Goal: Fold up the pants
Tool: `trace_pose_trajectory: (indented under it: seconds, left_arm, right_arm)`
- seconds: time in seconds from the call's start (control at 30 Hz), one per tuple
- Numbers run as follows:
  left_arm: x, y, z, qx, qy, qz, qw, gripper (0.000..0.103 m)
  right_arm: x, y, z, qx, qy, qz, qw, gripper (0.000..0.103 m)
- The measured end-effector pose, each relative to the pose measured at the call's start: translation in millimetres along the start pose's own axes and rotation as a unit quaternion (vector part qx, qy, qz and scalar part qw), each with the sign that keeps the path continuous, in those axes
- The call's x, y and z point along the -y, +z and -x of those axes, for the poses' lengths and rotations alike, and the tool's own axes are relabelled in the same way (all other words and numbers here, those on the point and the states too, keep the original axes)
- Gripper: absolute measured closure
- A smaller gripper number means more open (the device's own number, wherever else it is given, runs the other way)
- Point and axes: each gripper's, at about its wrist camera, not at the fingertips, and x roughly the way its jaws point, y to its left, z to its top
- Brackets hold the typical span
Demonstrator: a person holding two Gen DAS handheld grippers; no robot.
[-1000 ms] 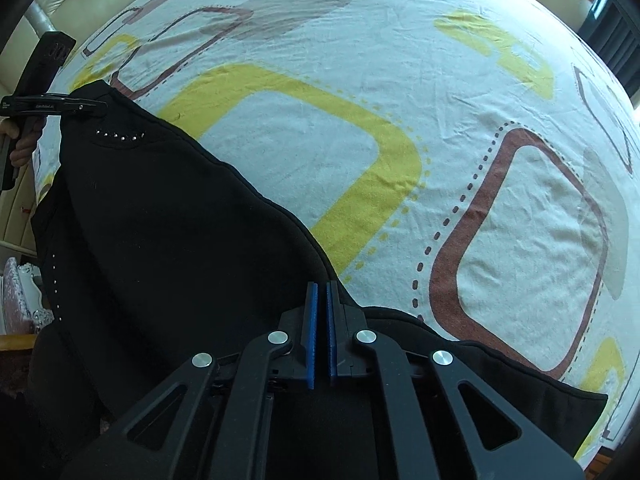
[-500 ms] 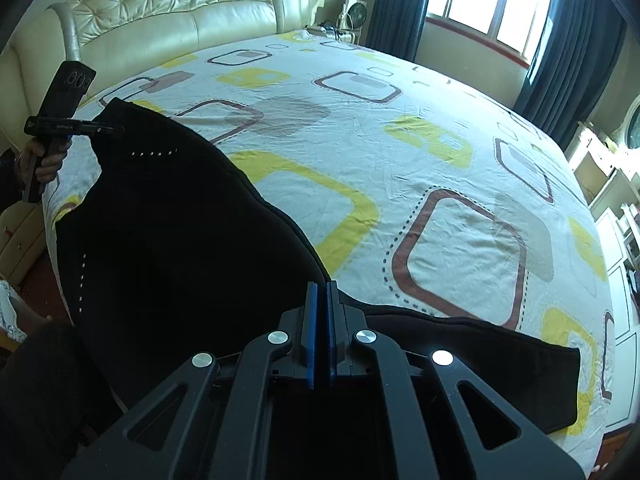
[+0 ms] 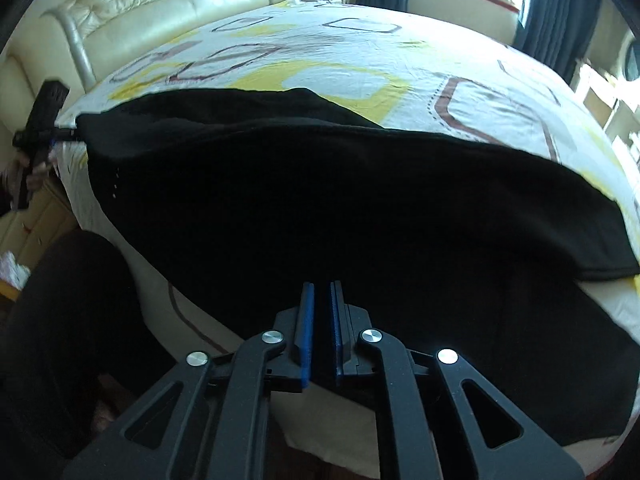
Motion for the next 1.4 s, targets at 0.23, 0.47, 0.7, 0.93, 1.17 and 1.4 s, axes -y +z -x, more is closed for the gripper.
trace_pose_trajectory:
  seconds: [0.23, 0.47, 0.7, 0.93, 1.17, 1.4]
  left_arm:
    - [-9, -35, 13, 0.009, -0.038, 0.153, 0.9875, 0.032]
    - [26, -35, 1, 0.036, -0.034, 0.201, 0.9783, 0.024]
    - [33, -49, 2, 0.054, -0.033, 0.299, 0.9520, 0.024]
    - [47, -37, -10, 0.050, -0.020, 0.302, 0.9519, 0.024]
    - [48, -27, -20, 0.058, -0.003, 0.321, 0.9454, 0.033]
    - [53, -45, -23, 0.033, 0.010, 0.380, 0.9243, 0.056]
  right_arm:
    - [37, 10, 7, 0.035, 0.164, -0.270, 0.948, 0.038]
    - [45, 17, -19, 0.029, 0.213, -0.388, 0.896, 0.038]
    - [31, 21, -34, 0.026, 0.206, -0.407, 0.889, 0.038]
    - [22, 27, -41, 0.017, 0.187, -0.420, 0.888, 0.038]
    - [29, 24, -46, 0.008, 0.160, -0.439, 0.884, 0.039]
    - [26, 17, -39, -0.003, 0.136, -0.449, 0.883, 0.040]
